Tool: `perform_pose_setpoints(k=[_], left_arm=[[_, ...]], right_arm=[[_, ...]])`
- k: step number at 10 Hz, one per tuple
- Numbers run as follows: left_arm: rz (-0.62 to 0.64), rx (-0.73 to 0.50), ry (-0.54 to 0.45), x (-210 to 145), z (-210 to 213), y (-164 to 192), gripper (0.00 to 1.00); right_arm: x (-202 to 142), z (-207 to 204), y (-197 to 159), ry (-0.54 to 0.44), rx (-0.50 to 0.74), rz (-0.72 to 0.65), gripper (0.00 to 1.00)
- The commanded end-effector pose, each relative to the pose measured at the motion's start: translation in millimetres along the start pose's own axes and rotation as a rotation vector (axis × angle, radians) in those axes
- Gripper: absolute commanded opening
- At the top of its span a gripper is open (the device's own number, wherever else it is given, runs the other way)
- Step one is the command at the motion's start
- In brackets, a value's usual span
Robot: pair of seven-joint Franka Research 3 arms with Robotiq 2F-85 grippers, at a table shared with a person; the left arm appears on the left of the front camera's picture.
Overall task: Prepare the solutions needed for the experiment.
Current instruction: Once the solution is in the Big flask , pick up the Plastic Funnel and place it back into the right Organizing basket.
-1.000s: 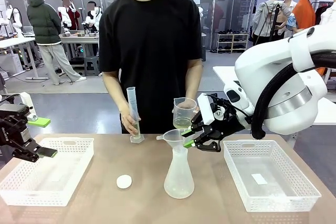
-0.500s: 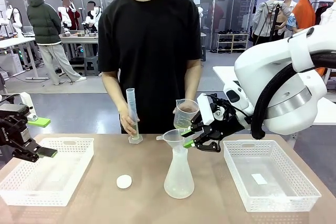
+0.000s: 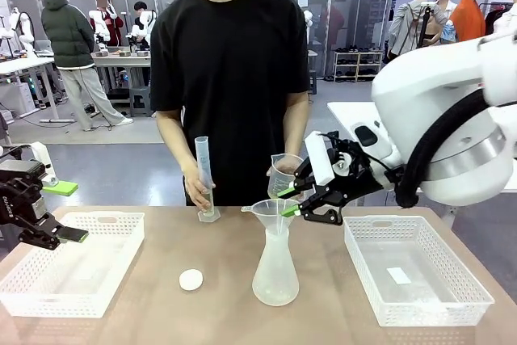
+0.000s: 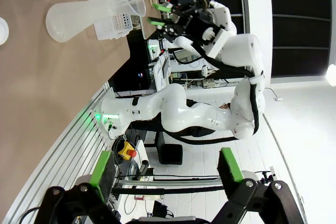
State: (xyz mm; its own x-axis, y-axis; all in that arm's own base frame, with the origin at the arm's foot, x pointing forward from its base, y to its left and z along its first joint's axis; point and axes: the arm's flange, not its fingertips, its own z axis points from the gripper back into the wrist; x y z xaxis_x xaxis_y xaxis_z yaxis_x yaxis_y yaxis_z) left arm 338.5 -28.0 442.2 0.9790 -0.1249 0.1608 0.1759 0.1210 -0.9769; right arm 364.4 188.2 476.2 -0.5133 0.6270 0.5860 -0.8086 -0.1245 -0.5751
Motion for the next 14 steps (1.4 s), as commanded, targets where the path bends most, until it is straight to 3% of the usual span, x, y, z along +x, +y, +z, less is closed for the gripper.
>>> perform_pose_setpoints(k=[1,3,5,6,10,12,14], left_arm=[[-0.007,-0.007,0.009,-1.9,2.1,-1.2,1.00],[-0.007,-0.007,0.009,-1.9,2.1,-1.2,1.00],[-0.007,-0.007,0.009,-1.9,2.1,-1.2,1.00],[-0.007,-0.007,0.009,-1.9,2.1,-1.2,1.00],[-0.007,-0.007,0.009,-1.9,2.1,-1.2,1.00],[-0.007,-0.007,0.009,-1.9,2.1,-1.2,1.00],[-0.007,-0.007,0.009,-1.9,2.1,-1.2,1.00]], right_arm=[[11.7,14.3,6.8,0.039,-0.003,0.010,0.33],[22.4,42.4,4.1,0.108,-0.049,0.031,0.33],[18.2,80.2,1.0,0.186,-0.037,-0.053,0.33],[8.2,100.6,1.0,0.226,-0.031,-0.200,0.33],[-34.0,149.2,34.6,0.142,-0.091,-0.775,0.33],[-49.8,165.0,67.3,0.055,-0.083,-0.967,0.33],[-58.3,173.0,94.2,-0.028,0.028,-1.109,0.33]])
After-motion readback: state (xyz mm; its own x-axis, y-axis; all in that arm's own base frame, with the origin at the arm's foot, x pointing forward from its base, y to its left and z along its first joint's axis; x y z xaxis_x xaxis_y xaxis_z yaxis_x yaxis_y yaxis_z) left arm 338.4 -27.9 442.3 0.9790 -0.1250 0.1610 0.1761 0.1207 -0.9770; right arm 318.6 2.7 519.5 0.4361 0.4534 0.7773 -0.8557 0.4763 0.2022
